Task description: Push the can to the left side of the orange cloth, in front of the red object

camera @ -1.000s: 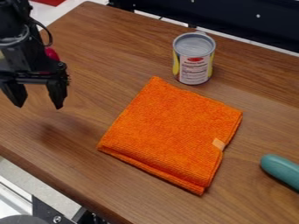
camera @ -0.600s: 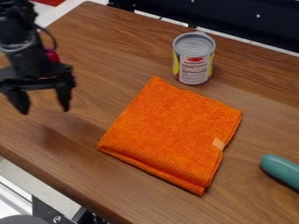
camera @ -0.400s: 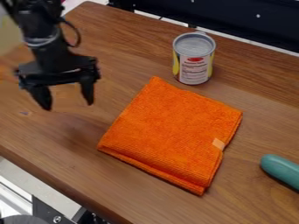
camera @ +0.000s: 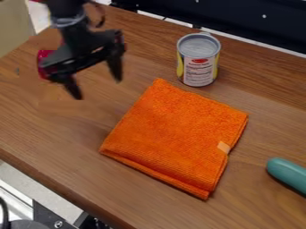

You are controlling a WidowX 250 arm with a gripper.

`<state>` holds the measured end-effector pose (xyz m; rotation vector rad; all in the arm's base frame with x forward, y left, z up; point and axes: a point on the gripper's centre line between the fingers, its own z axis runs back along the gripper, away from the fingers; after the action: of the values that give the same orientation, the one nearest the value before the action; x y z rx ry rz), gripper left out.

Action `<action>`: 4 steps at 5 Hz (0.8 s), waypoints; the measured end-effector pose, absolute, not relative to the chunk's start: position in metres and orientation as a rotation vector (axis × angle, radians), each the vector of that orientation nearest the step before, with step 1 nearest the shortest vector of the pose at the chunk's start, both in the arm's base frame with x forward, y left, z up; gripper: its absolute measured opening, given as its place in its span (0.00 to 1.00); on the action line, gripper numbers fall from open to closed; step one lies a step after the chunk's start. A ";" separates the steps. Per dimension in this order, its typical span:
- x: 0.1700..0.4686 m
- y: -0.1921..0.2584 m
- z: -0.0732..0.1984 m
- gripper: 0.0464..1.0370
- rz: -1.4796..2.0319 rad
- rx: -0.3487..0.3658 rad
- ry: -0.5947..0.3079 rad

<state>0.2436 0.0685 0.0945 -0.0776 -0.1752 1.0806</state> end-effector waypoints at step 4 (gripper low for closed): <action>0.299 -0.022 0.089 0.96 1.194 -0.105 -0.118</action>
<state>0.2991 -0.0221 0.0888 -0.1051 -0.1184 1.1937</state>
